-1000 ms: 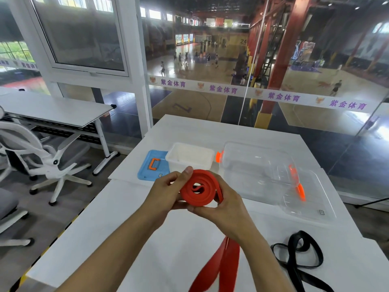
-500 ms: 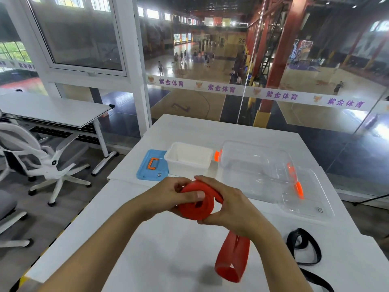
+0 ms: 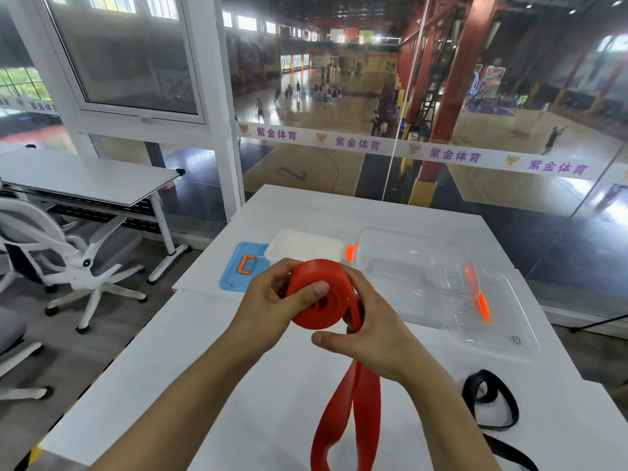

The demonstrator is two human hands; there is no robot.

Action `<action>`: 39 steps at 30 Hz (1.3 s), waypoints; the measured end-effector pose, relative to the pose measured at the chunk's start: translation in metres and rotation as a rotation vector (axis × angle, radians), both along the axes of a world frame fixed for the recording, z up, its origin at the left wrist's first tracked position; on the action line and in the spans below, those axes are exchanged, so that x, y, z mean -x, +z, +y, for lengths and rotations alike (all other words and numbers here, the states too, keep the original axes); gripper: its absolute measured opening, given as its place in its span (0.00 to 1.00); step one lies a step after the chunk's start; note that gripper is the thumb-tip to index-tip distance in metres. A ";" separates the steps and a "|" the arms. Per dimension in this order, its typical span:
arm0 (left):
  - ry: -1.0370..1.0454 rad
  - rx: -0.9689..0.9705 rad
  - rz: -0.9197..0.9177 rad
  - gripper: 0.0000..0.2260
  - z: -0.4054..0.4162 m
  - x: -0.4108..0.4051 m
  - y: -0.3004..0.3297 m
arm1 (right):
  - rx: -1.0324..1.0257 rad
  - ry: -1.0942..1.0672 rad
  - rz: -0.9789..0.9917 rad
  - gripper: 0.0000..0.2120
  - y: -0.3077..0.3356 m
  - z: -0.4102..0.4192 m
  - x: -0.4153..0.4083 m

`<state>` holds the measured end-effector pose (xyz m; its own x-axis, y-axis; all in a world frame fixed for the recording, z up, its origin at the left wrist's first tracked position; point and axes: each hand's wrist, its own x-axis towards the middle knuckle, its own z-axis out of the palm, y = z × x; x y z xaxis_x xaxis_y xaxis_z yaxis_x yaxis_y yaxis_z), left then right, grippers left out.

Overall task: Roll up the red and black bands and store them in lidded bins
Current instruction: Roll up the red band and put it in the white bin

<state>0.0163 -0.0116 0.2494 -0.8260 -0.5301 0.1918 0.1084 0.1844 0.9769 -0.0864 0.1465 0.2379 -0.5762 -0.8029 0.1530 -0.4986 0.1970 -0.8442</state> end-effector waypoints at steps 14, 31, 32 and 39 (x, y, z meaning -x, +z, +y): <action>0.048 -0.394 0.014 0.19 0.031 0.015 -0.002 | 0.265 -0.397 -0.056 0.52 -0.027 -0.031 -0.034; -0.296 0.258 -0.478 0.11 -0.028 -0.003 0.004 | -0.302 0.107 0.185 0.56 -0.014 -0.004 -0.003; -0.281 0.255 -0.442 0.10 -0.028 -0.003 0.001 | -0.288 0.099 0.166 0.55 -0.015 -0.004 -0.002; -0.022 -0.057 -0.102 0.15 -0.014 0.002 -0.014 | -0.055 -0.036 0.054 0.34 -0.012 0.004 0.006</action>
